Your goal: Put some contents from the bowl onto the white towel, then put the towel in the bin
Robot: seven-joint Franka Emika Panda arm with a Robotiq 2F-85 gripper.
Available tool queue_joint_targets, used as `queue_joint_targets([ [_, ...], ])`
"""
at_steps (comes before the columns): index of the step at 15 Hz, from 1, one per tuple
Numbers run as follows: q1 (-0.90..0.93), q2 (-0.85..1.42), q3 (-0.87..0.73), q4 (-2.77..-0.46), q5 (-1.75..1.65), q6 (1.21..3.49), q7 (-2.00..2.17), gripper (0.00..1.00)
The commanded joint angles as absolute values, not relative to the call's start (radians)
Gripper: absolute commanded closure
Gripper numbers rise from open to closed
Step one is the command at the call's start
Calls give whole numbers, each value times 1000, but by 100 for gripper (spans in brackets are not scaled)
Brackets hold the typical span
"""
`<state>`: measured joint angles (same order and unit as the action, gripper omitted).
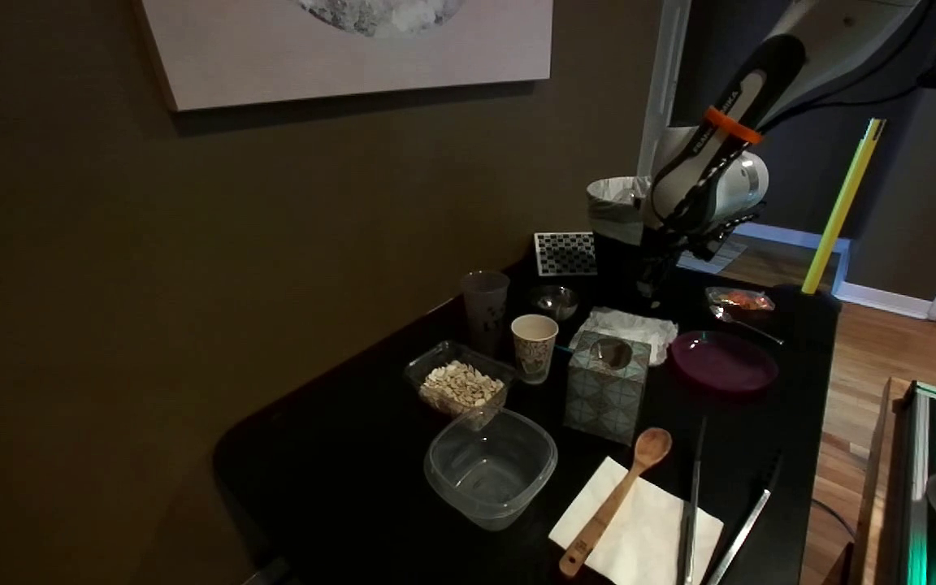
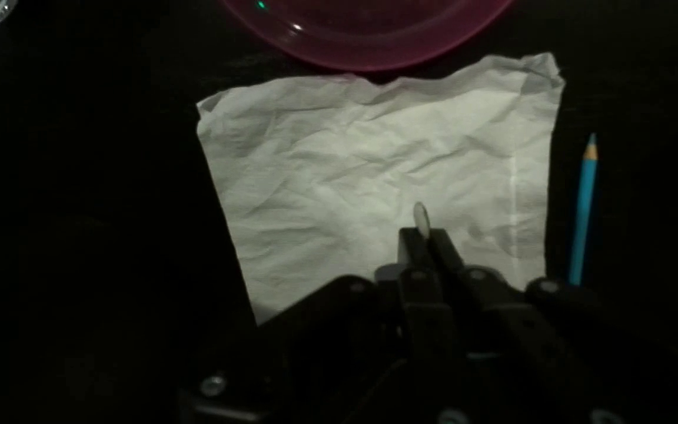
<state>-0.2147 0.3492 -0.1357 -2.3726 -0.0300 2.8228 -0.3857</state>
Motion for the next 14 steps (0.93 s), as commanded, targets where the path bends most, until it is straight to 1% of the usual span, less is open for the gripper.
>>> queue_joint_targets([
  [1, -244, 420, -128, -2382, -39, 2951, -338, 99],
  [7, -254, 522, -109, -2343, -33, 3073, -260, 99],
  [8, -254, 537, -103, -2335, -31, 3084, -245, 92],
  [9, -250, 550, -103, -2329, -33, 3092, -234, 93],
  [12, -245, 583, -102, -2308, -35, 3111, -205, 90],
  [13, -241, 592, -106, -2300, -35, 3116, -195, 65],
  [14, -241, 599, -105, -2295, -34, 3117, -188, 65],
])
